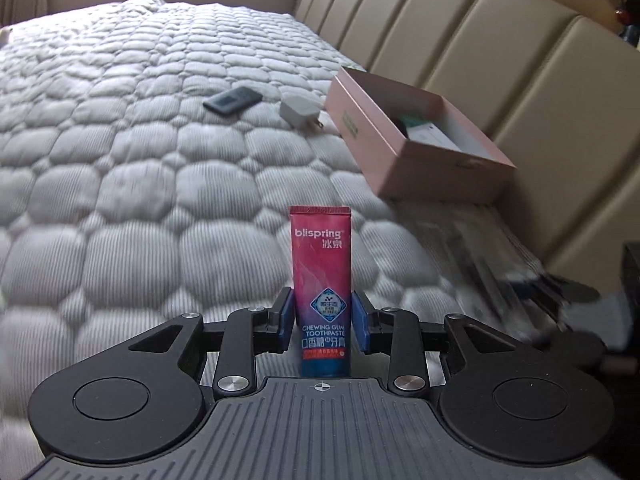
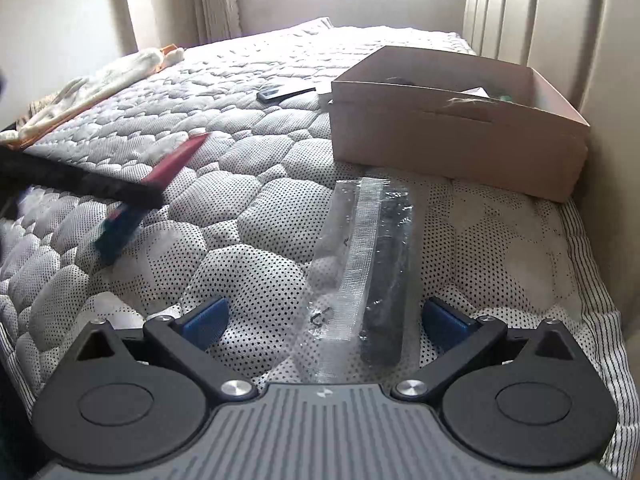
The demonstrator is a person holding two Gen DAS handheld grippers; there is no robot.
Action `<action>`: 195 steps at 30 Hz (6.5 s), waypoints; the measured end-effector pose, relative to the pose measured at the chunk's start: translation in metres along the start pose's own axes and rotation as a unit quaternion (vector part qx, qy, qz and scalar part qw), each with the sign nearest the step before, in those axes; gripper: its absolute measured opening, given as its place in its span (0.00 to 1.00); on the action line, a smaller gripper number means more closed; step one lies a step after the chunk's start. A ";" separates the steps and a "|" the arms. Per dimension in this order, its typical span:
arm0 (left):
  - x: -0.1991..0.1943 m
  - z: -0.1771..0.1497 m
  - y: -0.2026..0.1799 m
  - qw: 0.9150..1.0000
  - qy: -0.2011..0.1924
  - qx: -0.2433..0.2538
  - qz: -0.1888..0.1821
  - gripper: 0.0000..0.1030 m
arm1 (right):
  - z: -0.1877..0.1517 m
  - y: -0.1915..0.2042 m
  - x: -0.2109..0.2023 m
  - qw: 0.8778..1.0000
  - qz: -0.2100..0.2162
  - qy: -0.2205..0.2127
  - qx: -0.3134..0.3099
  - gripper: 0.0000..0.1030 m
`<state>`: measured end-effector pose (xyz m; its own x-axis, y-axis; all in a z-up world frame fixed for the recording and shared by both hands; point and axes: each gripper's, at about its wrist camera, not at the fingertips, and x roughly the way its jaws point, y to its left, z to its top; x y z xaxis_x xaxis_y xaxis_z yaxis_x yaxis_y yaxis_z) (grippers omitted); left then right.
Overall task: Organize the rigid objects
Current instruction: 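Carry the red toothpaste and the wrapped black item toward the pink box, then lower the red toothpaste into the pink box and open the left tool, then lower the wrapped black item into the pink box and open the right tool, then grasp the white wall plug with the right tool, then grasp the black remote with the left tool while the right tool holds the plug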
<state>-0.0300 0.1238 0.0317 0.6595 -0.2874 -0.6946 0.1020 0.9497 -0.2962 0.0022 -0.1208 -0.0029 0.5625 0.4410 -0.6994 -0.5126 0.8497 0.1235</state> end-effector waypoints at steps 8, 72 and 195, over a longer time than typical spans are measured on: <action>-0.011 -0.025 -0.006 1.000 -0.005 -0.023 -0.016 0.33 | 0.005 0.004 -0.030 0.998 -0.030 -0.055 0.031 0.88; -0.019 -0.023 -0.066 0.995 0.014 0.035 -0.093 0.33 | 0.023 0.015 -0.116 0.994 -0.063 -0.089 0.000 0.20; 0.181 0.205 0.051 0.968 0.020 0.232 0.099 0.37 | 0.010 -0.025 -0.008 0.995 -0.086 -0.030 0.028 0.36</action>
<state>0.2475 0.1453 0.0251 0.6712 -0.0904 -0.7357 0.3064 0.9376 0.1643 0.0168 -0.1426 0.0066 0.6781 0.3021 -0.6700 -0.3682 0.9286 0.0459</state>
